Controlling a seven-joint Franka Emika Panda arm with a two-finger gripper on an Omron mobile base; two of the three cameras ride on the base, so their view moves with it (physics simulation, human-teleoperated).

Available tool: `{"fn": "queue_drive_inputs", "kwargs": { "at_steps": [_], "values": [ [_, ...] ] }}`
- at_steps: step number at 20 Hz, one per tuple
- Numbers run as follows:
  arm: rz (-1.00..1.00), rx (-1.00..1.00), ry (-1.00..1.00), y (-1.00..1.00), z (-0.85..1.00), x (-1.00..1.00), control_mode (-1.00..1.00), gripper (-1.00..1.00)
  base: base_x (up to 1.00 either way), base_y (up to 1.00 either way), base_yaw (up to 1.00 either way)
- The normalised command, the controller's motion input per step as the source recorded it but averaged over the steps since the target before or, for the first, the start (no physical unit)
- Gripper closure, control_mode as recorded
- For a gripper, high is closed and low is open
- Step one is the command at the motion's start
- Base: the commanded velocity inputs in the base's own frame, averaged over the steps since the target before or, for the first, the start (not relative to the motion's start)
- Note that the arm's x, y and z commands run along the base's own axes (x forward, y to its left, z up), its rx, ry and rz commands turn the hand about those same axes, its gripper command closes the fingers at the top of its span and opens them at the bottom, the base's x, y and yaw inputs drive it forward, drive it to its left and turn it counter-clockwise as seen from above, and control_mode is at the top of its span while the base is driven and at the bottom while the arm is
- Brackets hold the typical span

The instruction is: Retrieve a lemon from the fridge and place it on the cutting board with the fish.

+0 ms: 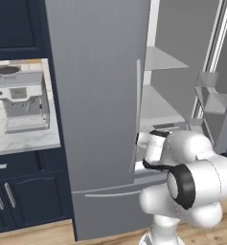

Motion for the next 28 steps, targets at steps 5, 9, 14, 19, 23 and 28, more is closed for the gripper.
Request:
{"fn": "queue_drive_inputs", "kwargs": {
  "at_steps": [5,9,14,19,23,28],
  "values": [
    [-0.09,0.04,0.0,-1.0,-0.02,-0.6,-1.0,-1.0,0.0,0.0,0.0],
    [-0.12,0.12,-0.01,-1.0,0.03,-0.7,-1.0,-1.0,0.0,0.0,0.0],
    [-0.12,0.0,-0.02,-0.4,0.2,-0.38,-1.0,-1.0,0.0,0.0,0.0],
    [0.0,-0.09,-0.08,0.92,0.12,-0.05,-1.0,-1.0,0.0,0.0,0.0],
    [-0.07,0.14,-0.07,0.98,0.03,0.45,-1.0,-1.0,0.0,0.0,0.0],
    [-0.29,0.53,-0.17,0.74,-0.04,0.64,-1.0,-1.0,0.0,0.0,0.0]
  ]
}}
